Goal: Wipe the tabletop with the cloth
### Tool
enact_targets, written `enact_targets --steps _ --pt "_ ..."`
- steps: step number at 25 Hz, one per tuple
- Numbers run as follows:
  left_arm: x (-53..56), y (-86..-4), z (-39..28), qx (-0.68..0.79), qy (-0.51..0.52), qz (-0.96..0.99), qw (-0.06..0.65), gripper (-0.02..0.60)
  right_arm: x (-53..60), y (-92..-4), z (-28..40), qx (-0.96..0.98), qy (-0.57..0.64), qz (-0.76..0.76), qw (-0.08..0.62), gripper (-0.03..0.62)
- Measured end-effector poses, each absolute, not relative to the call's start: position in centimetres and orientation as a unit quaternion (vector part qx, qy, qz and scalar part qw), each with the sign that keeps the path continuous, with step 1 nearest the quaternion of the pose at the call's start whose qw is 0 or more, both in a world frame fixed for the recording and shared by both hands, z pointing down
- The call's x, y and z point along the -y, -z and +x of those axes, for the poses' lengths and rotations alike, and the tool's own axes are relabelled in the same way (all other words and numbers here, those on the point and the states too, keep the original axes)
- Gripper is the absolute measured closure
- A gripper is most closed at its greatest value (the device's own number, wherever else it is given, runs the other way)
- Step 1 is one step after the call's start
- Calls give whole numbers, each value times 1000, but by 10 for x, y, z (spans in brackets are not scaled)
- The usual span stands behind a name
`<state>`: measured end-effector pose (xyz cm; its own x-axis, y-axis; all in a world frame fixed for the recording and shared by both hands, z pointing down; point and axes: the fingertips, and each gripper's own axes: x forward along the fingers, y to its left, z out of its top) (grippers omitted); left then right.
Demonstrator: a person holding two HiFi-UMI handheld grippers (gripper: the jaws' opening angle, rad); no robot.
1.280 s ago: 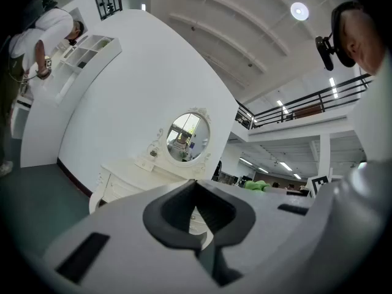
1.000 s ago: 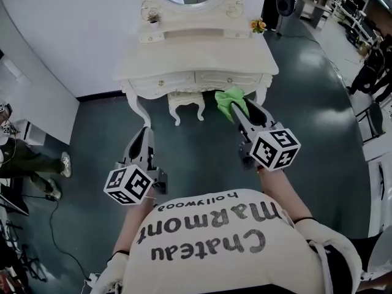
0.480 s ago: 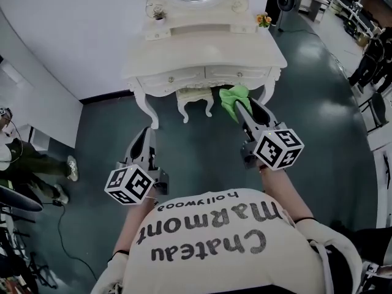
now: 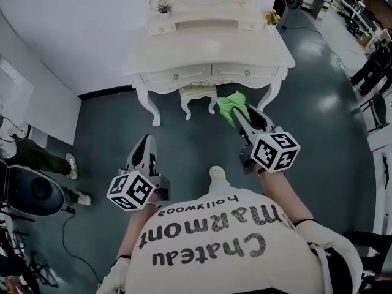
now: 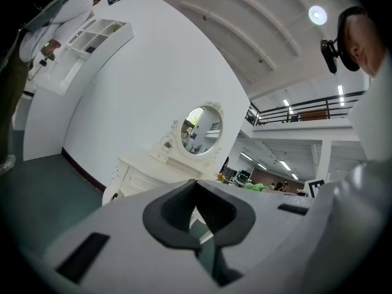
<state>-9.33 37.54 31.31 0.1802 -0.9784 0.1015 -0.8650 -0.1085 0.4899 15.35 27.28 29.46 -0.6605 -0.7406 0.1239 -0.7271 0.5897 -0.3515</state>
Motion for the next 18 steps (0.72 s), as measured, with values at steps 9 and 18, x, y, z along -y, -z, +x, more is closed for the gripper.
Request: enact_targets --steps 9,18 --pt "-294 -318 -103 635 124 728 228 574 -184 -309 141 -889 215 -404 15 431" --pt "-187 -308 -112 628 193 710 252 574 -66 -305 123 -899 213 -382 13 431"
